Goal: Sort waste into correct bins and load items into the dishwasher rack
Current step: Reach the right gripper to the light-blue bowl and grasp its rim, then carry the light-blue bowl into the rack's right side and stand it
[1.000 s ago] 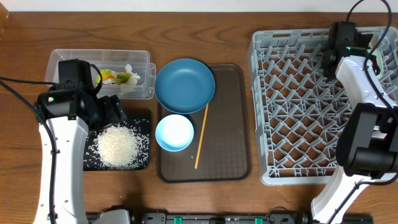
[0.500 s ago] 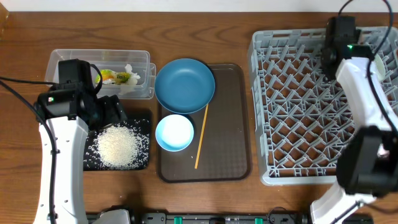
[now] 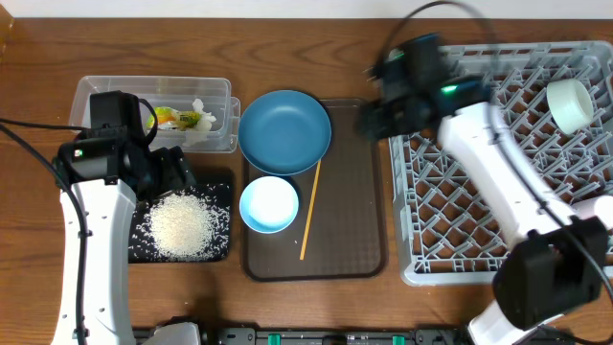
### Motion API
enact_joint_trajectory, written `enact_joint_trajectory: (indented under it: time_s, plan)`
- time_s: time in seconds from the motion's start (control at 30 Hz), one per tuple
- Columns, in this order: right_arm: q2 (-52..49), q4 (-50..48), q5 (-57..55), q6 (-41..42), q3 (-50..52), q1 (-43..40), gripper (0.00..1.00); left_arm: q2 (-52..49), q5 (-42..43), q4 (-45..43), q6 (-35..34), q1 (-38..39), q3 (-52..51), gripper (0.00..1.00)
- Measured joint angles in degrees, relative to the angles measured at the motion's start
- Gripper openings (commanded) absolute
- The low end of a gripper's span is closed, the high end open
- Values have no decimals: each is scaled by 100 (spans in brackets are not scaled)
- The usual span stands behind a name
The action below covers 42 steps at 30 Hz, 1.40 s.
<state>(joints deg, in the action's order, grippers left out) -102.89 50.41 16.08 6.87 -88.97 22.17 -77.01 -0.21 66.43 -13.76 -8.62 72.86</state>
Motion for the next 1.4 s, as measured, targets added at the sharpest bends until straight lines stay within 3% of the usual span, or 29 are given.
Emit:
enact_joint_trajectory:
  time_s: [0.23, 0.57, 0.67, 0.8, 0.87, 1.17, 1.4]
  plan:
    - [-402, 188, -146, 525, 0, 1281, 57, 0, 0, -2, 2, 0, 0, 91]
    - [-1198, 223, -507, 1394, 2, 2262, 54, 0, 0, 0, 0, 0, 0, 91]
    - [-1399, 192, -564, 1532, 2, 2413, 41, 0, 0, -2, 2, 0, 0, 91]
    - [-1635, 232, -601, 1716, 4, 2527, 9, 0, 0, -2, 2, 0, 0, 91]
    - [-1674, 286, -629, 1906, 9, 2540, 1, 0, 0, -2, 2, 0, 0, 91]
    - [-1510, 632, -931, 1991, 13, 2444, 1, 0, 0, 0, 0, 0, 0, 91]
    - [-267, 1187, -2135, 1987, 33, 1722, 3, 0, 0, -2, 2, 0, 0, 91]
